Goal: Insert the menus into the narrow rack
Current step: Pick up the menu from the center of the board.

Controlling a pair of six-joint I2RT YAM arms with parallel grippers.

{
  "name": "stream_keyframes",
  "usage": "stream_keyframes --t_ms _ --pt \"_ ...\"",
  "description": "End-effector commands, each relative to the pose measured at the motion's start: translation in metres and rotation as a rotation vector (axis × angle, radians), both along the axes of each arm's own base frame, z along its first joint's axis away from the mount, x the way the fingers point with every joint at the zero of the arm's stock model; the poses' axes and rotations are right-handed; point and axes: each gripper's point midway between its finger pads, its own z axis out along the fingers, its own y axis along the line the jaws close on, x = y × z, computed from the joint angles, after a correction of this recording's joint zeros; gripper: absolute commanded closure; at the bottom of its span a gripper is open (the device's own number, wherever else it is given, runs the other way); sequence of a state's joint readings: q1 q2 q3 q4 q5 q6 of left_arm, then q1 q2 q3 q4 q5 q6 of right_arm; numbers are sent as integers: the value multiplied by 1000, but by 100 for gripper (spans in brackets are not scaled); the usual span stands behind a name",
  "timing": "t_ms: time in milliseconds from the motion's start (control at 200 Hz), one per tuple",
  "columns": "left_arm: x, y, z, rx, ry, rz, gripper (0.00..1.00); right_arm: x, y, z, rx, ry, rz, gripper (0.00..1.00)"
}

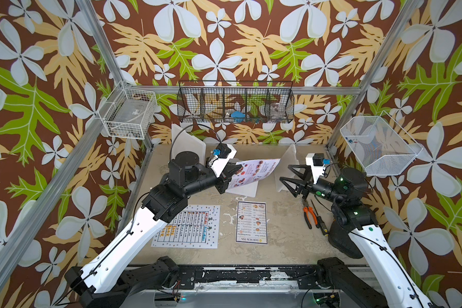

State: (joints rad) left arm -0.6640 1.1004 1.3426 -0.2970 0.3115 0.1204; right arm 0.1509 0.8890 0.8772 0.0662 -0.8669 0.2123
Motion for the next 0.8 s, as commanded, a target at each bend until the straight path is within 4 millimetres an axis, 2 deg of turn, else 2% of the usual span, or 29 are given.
stream_keyframes --t_ms 0,230,355,435,796 --pt "-2 6 33 -102 -54 25 100 -12 5 32 117 -66 72 22" --pt "-24 9 69 -241 -87 -44 100 -15 10 40 199 -51 141 21" --pt "-35 11 83 -282 -111 -83 100 -18 9 44 239 -65 145 10" --pt "-41 13 92 -310 -121 -102 100 -20 8 48 270 -68 154 6" --pt "-62 12 112 -403 -130 -203 100 -23 12 59 380 -52 242 2"
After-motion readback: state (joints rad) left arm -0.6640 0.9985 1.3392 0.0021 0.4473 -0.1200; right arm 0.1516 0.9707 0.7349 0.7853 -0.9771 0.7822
